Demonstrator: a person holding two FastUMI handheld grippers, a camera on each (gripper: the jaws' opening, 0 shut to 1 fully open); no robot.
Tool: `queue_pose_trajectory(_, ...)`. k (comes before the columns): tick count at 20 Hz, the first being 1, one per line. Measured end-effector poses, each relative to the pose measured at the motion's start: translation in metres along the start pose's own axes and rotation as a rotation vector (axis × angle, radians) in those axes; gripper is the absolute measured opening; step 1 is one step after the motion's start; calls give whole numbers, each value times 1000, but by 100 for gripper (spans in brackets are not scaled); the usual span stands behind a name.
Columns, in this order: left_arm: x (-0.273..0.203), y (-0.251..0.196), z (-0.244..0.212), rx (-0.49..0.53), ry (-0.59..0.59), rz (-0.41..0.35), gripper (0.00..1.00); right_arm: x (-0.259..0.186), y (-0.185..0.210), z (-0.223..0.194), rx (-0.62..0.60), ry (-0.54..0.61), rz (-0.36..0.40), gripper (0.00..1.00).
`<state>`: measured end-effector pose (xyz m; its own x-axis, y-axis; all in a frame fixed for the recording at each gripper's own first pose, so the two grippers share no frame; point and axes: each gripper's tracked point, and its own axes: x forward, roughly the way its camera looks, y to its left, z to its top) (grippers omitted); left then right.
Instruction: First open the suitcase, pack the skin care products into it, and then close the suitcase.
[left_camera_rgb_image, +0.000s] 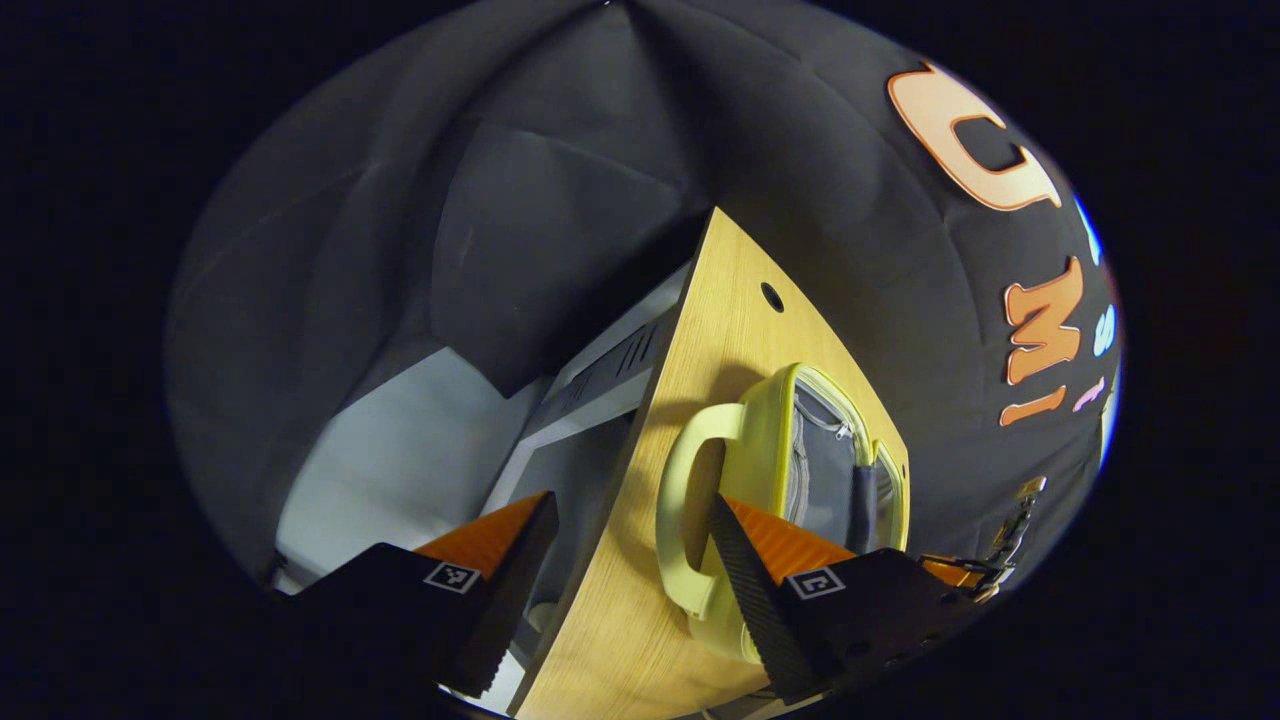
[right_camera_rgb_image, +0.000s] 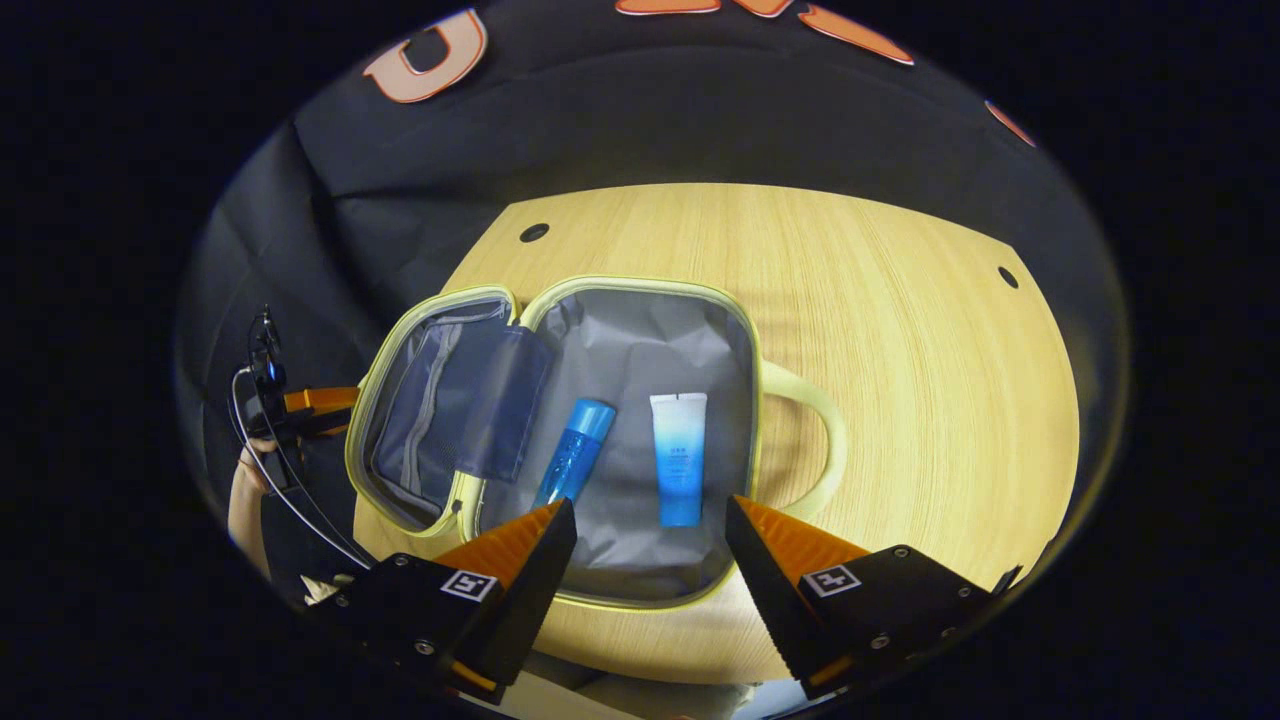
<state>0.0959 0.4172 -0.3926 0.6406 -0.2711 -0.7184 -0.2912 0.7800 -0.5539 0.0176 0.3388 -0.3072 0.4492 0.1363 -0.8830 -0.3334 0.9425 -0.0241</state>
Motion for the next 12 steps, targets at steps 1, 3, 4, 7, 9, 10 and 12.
queue_pose_trajectory(1, 3, -2, 0, 0, 4, -8, 95, -1, -4, -2, 13, 2, -6, 96)
queue_pose_trajectory(3, 9, -1, 1, -3, 12, 10, 95, -2, -10, -6, 29, 3, -14, 95)
queue_pose_trajectory(4, 12, 0, 1, -5, 16, 18, 95, -4, -12, -7, 32, 3, -16, 96)
queue_pose_trajectory(7, 17, -9, -1, -34, 30, 0, 73, -6, -16, -8, 41, -6, -21, 96)
queue_pose_trajectory(9, 20, -19, -5, -56, 39, -18, 72, -8, -19, -9, 58, -7, -20, 96)
queue_pose_trajectory(10, 25, -8, -6, -70, 41, 53, 46, -9, -22, -11, 59, -2, -29, 96)
queue_pose_trajectory(12, 16, -7, -10, -110, 84, 136, 16, -12, -24, -11, 45, -10, -36, 96)
